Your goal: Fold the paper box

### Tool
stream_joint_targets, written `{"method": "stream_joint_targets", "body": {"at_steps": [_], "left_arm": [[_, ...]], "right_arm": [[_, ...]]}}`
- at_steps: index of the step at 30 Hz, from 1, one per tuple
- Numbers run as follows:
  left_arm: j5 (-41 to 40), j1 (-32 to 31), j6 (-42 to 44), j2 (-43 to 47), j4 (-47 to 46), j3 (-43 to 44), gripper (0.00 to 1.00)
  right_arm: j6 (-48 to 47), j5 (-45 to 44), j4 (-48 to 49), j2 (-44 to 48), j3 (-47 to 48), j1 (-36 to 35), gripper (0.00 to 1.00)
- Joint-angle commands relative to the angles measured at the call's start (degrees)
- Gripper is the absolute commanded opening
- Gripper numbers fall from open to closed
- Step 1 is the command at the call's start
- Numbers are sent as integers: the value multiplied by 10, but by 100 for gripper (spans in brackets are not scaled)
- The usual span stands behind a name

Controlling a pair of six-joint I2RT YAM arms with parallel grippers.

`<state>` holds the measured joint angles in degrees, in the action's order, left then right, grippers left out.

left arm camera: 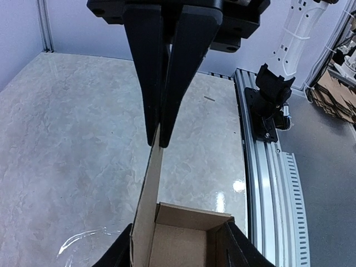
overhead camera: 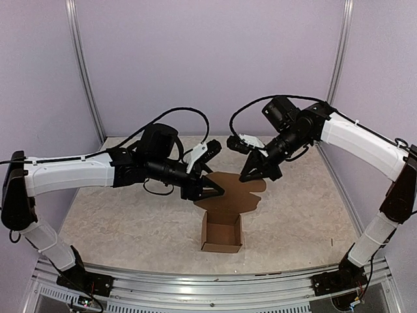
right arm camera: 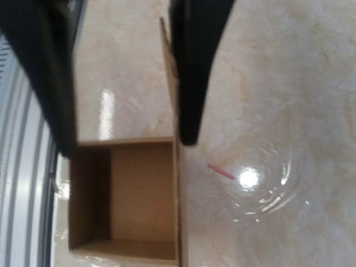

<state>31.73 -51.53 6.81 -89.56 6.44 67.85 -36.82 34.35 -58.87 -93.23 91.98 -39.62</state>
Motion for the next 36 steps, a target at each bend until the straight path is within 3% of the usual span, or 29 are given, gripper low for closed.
{"method": "stream_joint_targets", "body": {"at_steps": [1, 7, 14, 20, 28, 36], "left_arm": [[32, -6, 6, -22, -21, 10, 50], [-58, -22, 46, 31, 26, 8, 62], [-102, 35, 45, 141, 63, -28, 63], [-128, 65, 26, 113, 67, -29, 59], [-89, 41, 40, 41, 81, 10, 56], [-16, 28, 40, 43, 60, -1, 57]], "right_arm": [[-12, 35, -7, -4, 12, -4, 0], [-23, 16, -10, 1, -3, -4, 0], [-33, 15, -15, 8, -8, -4, 0], [-37, 24, -19, 10, -4, -5, 0], [-31, 19, -17, 10, -2, -5, 0], [-22, 8, -11, 0, -2, -5, 0]]}}
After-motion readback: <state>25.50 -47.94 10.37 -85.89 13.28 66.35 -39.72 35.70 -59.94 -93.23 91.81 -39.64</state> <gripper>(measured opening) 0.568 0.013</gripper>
